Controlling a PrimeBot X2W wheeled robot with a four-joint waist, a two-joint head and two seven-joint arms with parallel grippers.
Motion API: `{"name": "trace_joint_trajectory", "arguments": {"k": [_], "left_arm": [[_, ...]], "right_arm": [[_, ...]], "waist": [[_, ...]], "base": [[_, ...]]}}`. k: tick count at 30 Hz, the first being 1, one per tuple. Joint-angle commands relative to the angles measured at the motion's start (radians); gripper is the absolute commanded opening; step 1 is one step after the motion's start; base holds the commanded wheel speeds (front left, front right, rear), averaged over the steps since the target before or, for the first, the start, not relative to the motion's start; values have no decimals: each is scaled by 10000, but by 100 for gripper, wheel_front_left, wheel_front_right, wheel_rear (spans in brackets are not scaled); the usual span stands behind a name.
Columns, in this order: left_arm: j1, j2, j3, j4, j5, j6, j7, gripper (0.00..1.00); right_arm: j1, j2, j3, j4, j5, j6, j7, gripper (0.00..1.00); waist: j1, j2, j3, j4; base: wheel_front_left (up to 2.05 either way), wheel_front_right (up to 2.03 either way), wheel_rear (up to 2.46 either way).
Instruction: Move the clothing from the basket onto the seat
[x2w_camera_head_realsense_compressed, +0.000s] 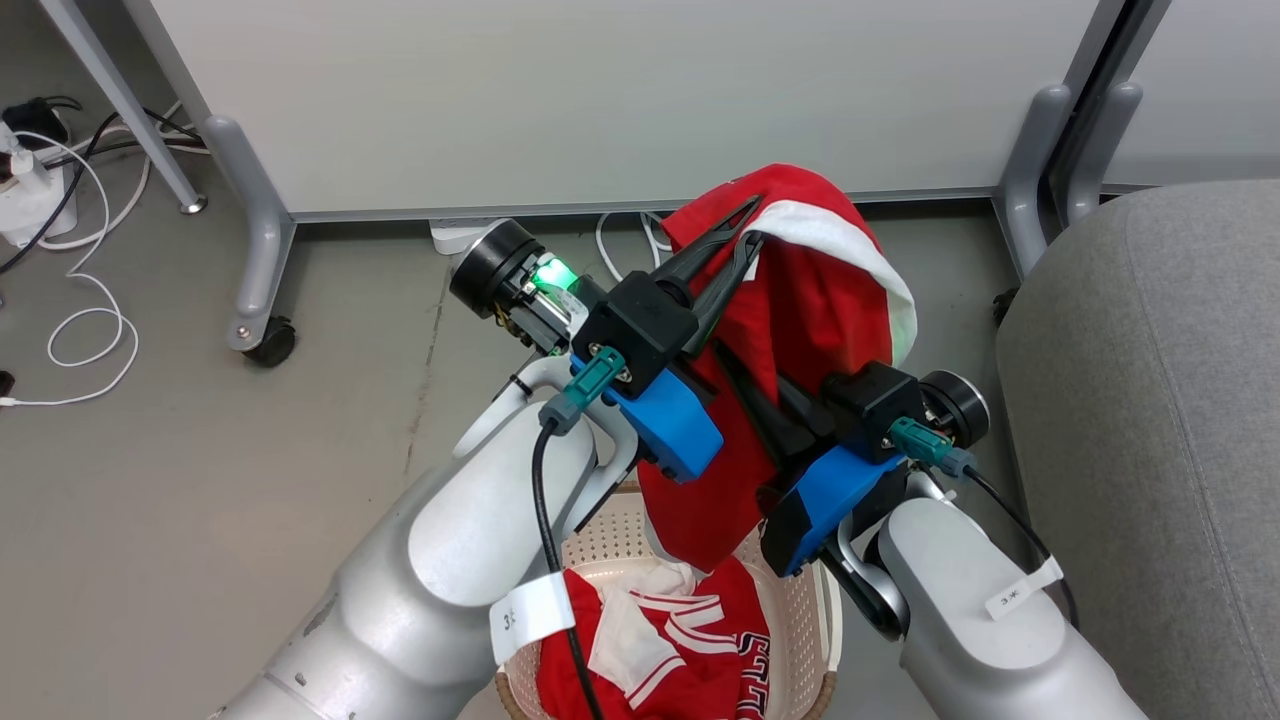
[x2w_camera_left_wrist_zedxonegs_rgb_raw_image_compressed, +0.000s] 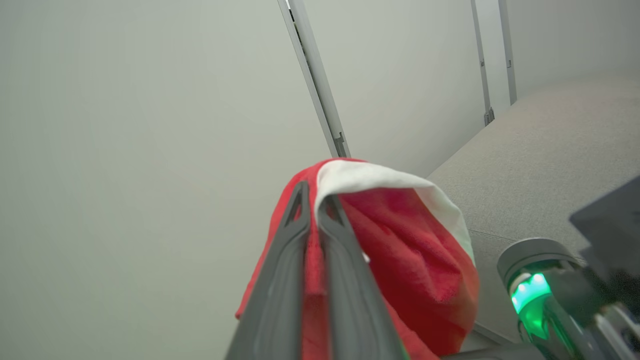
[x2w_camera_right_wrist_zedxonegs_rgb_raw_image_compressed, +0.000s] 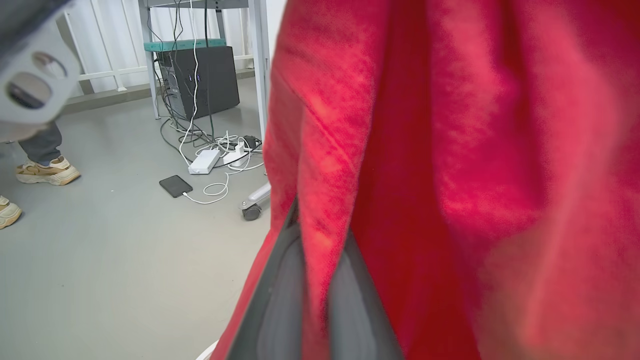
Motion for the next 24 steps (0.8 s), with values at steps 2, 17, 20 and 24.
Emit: {"name": "trace_joint_trajectory", "arguments": {"k": [2,17,20,24], "left_arm": [[-45,-8,11,33,-38,66,-27,0],[26,-7,155,-199,191,197,-27,100],[54,-7,176,-191,175,172,-27,100],[99,-7,217,-169,69,128,-27,100]], "right_arm": [[6,-28,14,-63,31,1,-39,0],[156,-28,-15,-197,110,1,-39,0],[148,-28,-62,-205,107,1,-39,0],[214,-28,-208,-323,371,1,-39,0]], "waist": [[-1,0,4,1],[-1,0,47,-73],[-1,0,64,-100],[-1,0,89,-144]], "base": [[0,0,0],[0,0,0],[0,0,0],[0,0,0]]}}
